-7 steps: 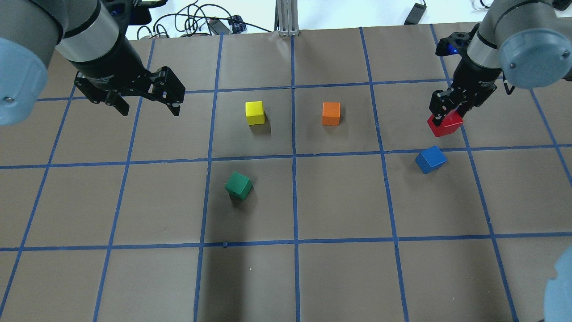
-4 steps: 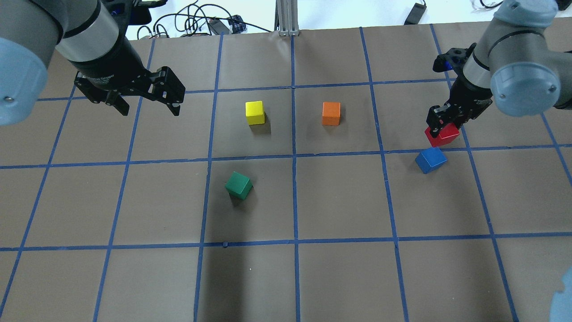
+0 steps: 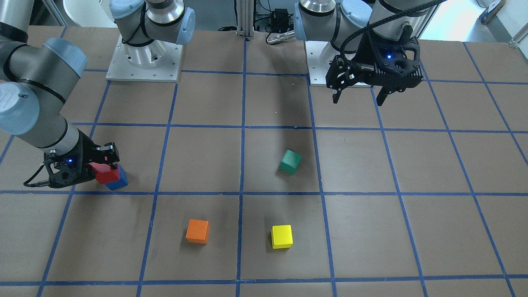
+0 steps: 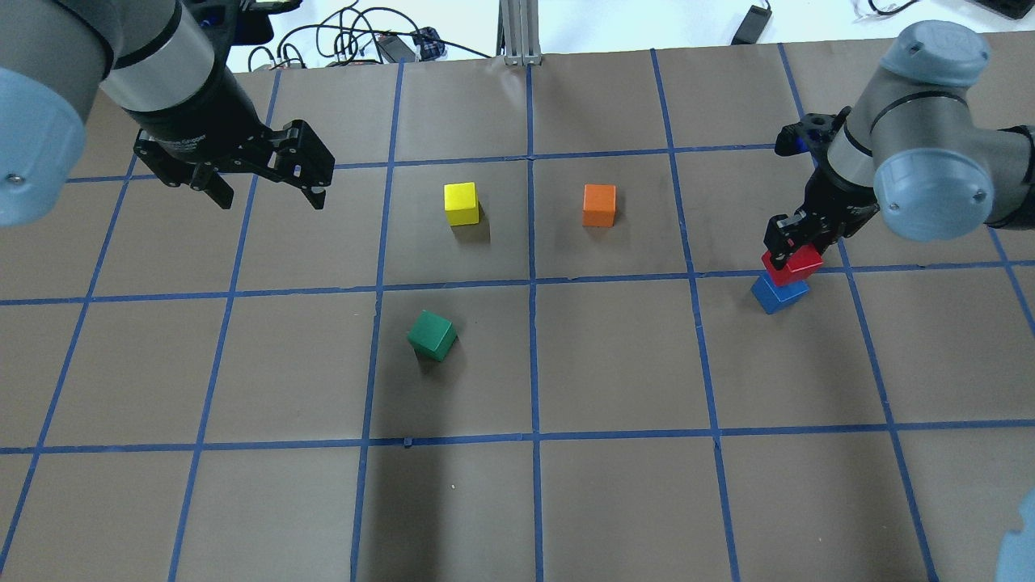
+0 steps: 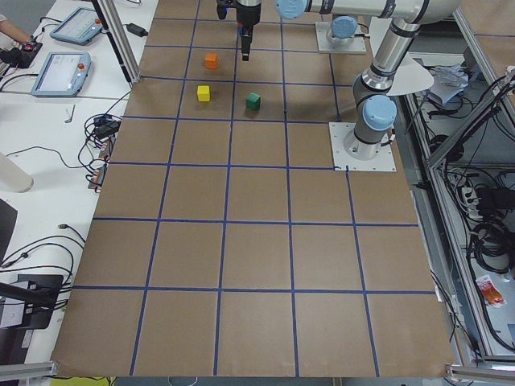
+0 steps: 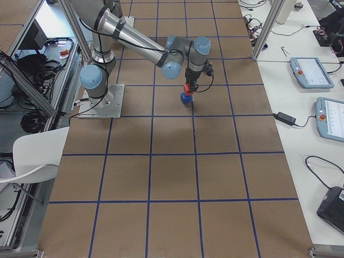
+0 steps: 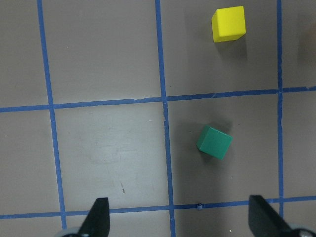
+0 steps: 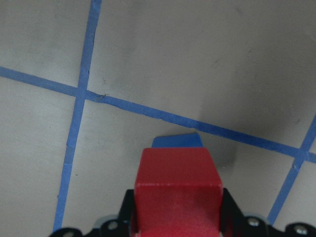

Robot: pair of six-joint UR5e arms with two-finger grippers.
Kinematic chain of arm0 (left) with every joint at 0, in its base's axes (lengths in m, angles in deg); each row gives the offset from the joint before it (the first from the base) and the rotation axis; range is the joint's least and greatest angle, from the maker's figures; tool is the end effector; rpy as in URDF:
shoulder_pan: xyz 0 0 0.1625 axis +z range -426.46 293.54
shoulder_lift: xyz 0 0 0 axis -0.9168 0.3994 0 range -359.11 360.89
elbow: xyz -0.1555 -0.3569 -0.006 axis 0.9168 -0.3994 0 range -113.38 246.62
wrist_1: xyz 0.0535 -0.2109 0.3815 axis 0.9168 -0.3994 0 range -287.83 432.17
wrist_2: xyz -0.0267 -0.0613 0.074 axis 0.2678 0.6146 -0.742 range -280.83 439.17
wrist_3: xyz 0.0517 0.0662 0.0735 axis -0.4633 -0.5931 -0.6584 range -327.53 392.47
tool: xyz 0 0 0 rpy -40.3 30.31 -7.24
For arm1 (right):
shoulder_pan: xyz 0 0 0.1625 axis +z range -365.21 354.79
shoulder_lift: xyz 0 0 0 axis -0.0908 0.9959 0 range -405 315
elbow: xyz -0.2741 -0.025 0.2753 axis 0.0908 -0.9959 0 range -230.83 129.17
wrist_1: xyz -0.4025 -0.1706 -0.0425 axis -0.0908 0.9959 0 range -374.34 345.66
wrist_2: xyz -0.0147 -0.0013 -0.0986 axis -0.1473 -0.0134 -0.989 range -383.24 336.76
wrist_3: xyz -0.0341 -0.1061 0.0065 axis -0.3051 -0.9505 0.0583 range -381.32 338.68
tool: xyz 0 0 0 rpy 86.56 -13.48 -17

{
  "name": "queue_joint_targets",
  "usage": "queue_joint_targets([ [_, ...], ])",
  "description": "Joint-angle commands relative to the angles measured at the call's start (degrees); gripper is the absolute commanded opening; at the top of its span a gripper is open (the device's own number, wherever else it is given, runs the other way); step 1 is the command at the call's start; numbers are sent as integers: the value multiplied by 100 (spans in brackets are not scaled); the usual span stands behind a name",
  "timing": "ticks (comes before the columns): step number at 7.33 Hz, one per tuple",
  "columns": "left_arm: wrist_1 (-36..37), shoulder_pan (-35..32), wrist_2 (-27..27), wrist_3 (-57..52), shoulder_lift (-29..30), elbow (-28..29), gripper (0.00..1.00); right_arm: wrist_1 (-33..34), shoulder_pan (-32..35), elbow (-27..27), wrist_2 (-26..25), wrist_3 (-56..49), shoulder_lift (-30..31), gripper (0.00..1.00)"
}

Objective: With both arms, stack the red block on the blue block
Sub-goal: 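Lower the red cube onto the blue cube with the right gripper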

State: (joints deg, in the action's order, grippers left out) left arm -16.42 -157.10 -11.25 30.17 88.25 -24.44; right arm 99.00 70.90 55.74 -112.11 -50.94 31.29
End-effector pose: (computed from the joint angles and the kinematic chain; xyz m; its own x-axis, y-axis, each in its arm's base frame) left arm -0.1381 -0.5043 0.4567 -0.9987 0.0509 -0.0094 0.0513 0.9973 -0.0517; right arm 0.0022 -0.5559 0.2069 -0.9611 -0.2654 -0.0768 -0.2721 0.9575 0.0956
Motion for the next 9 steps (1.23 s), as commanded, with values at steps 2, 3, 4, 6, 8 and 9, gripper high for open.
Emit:
queue_joint_targets([
  [2,35,3,-2,-7,0,0,100,180,0,83,-16,-201,-9,0],
  [3,35,3,-2,-7,0,0,100,180,0,83,-16,-211,-9,0],
  [4,44,3,-2,2,0,0,100,180,0,83,-16,-211,-9,0],
  [6,44,3,-2,-7,0,0,100,180,0,83,-25,-211,-18,0],
  [8,44,-6,-2,2,0,0,100,180,-9,83,-33,-211,-26,0],
  [9,44,3,-2,2,0,-9,100,189,-9,83,-34,-211,-35,1],
])
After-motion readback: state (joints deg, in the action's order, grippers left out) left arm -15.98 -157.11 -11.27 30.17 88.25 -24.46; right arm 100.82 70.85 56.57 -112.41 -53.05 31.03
